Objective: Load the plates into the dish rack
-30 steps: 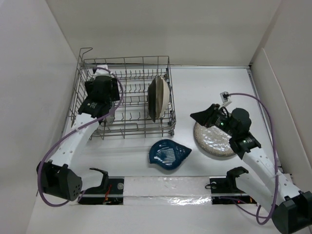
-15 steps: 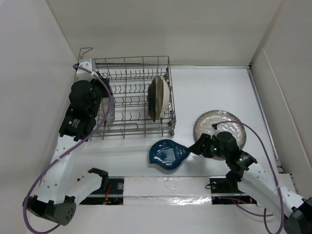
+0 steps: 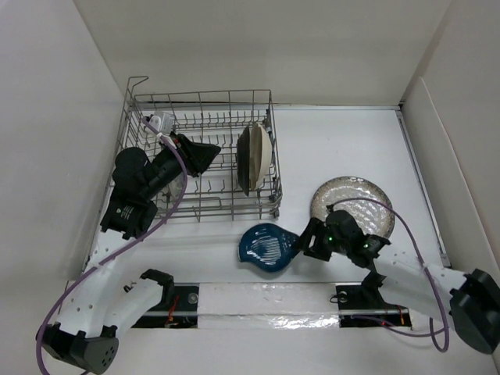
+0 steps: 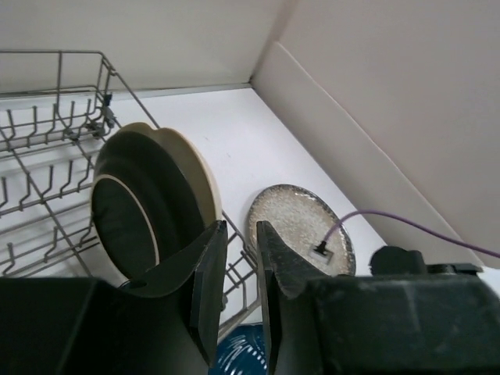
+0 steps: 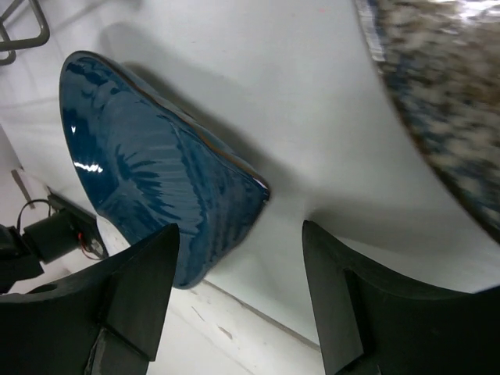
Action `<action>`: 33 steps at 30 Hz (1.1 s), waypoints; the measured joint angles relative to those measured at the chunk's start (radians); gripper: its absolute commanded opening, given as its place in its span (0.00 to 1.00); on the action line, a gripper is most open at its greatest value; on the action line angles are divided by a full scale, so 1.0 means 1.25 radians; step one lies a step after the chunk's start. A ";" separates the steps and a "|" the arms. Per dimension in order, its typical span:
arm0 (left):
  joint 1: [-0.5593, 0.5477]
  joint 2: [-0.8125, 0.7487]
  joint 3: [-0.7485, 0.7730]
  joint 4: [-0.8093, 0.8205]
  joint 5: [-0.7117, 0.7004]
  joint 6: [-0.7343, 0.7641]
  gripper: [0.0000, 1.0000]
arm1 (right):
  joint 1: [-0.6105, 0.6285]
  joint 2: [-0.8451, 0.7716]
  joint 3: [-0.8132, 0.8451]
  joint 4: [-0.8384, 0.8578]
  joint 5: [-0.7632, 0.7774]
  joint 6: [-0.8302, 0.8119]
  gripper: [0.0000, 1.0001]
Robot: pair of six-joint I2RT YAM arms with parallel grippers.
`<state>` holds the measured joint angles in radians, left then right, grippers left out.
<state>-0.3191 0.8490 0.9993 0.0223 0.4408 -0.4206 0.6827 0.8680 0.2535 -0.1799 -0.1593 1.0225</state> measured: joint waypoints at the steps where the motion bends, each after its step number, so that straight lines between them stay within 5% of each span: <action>1: 0.000 -0.002 -0.006 0.005 0.013 -0.005 0.20 | 0.011 0.030 0.007 0.023 0.004 0.008 0.67; 5: 0.000 -0.018 -0.024 0.021 0.042 -0.012 0.20 | 0.036 0.108 0.016 0.096 0.017 0.052 0.56; 15: 0.000 -0.028 -0.036 0.039 0.058 -0.013 0.33 | 0.036 0.213 -0.001 0.225 0.050 0.155 0.00; 19: 0.000 -0.019 -0.036 0.048 0.100 -0.017 0.42 | 0.040 0.183 -0.002 0.200 0.061 0.155 0.00; 24: 0.000 0.034 -0.049 0.150 0.238 -0.090 0.51 | 0.051 -0.012 0.027 0.003 0.138 0.085 0.00; 33: -0.011 0.102 0.032 0.178 0.301 -0.137 0.58 | 0.018 -0.198 0.278 -0.339 0.223 -0.107 0.00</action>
<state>-0.3332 0.9768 1.0393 0.2451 0.8173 -0.5915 0.7055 0.6209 0.6010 -0.6033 0.1192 0.8890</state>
